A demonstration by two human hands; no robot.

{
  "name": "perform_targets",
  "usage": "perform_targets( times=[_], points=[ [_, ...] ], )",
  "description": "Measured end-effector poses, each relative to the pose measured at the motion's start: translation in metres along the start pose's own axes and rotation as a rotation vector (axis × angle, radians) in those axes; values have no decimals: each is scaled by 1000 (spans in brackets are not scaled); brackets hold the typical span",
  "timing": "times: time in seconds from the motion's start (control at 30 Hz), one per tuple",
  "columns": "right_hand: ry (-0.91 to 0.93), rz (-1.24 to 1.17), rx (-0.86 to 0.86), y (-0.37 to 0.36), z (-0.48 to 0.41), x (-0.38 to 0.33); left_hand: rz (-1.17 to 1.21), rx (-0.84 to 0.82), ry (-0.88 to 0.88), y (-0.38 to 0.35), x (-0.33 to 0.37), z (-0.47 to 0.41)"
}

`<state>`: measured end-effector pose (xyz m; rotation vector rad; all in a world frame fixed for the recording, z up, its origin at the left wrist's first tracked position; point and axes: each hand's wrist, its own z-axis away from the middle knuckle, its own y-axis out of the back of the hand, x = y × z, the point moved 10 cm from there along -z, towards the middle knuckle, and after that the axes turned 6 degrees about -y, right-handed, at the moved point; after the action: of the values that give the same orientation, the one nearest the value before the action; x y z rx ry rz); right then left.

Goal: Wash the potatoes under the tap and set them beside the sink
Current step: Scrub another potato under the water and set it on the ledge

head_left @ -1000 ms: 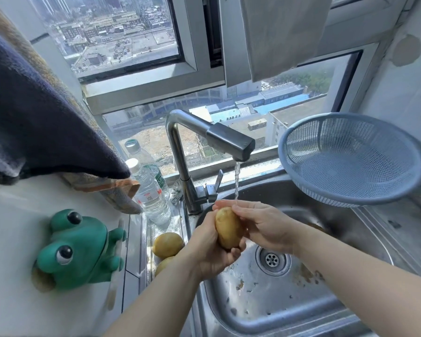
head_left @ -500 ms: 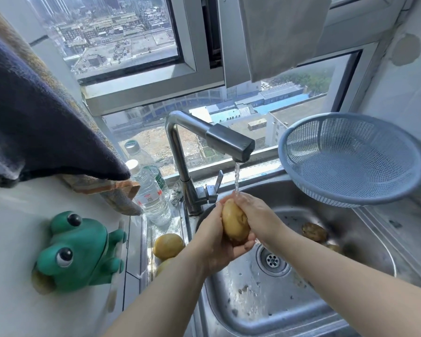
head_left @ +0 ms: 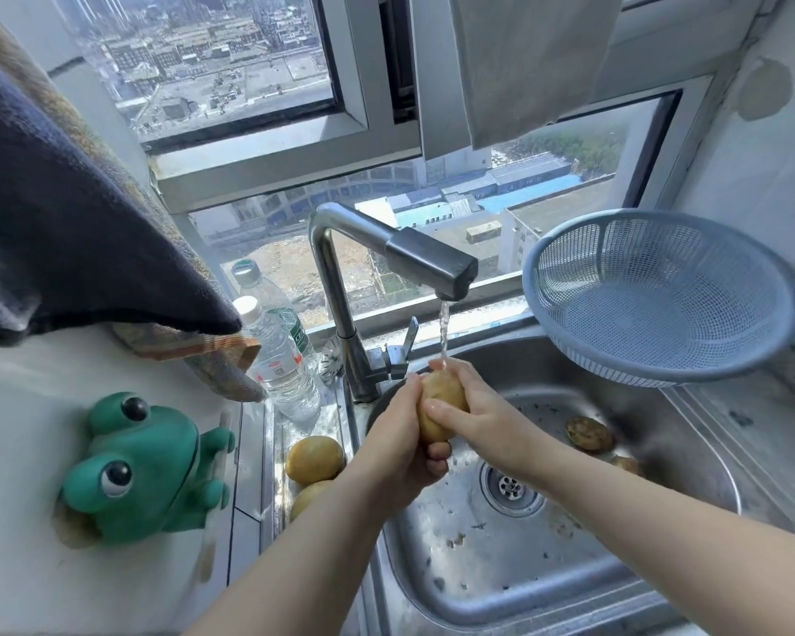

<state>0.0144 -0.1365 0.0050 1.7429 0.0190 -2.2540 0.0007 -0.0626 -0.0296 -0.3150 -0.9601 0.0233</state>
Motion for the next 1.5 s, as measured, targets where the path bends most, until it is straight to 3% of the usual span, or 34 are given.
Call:
perform_targets(
  times=[0.17, 0.33, 0.4, 0.57, 0.7, 0.77, 0.87, 0.93, 1.03, 1.17, 1.23, 1.33, 1.5],
  points=[
    [-5, -115, 143, 11, 3, -10, 35, -85, -95, -12, 9, -1],
    [-120, -418, -205, -3, -5, -5, 1, -145, -75, -8, 14, 0],
    [-128, -420, -243, -2, -6, -6, 11, -148, -81, -8, 15, 0],
    [17, -128, 115, 18, -4, -11, -19, -132, -148, -17, 20, 4],
    [30, -177, 308, 33, -2, -3, -37, -131, -125, -26, 12, 8],
    [-31, -235, 257, 33, -7, 6, -13, -114, -94, -25, 10, 9],
    [-82, -398, 21, 12, -10, 10, -13, -58, -56, -13, 10, 6],
    [-43, -221, -32, 4, -5, 7, -16, 6, -35, -4, 9, 2],
    [45, -23, 117, 10, 4, -5, -20, 28, -31, -4, 8, 1],
    [69, -157, 379, 31, 1, -7, 58, -52, -71, -21, 7, 2],
    [27, -288, 429, 33, -4, -1, 16, -76, -131, -26, 12, 3],
    [-101, -470, 388, 31, -11, 13, -69, -108, -213, -26, 21, 8],
    [-177, -435, 143, 16, -14, 27, -29, 1, -116, 2, 10, 4]
  ],
)
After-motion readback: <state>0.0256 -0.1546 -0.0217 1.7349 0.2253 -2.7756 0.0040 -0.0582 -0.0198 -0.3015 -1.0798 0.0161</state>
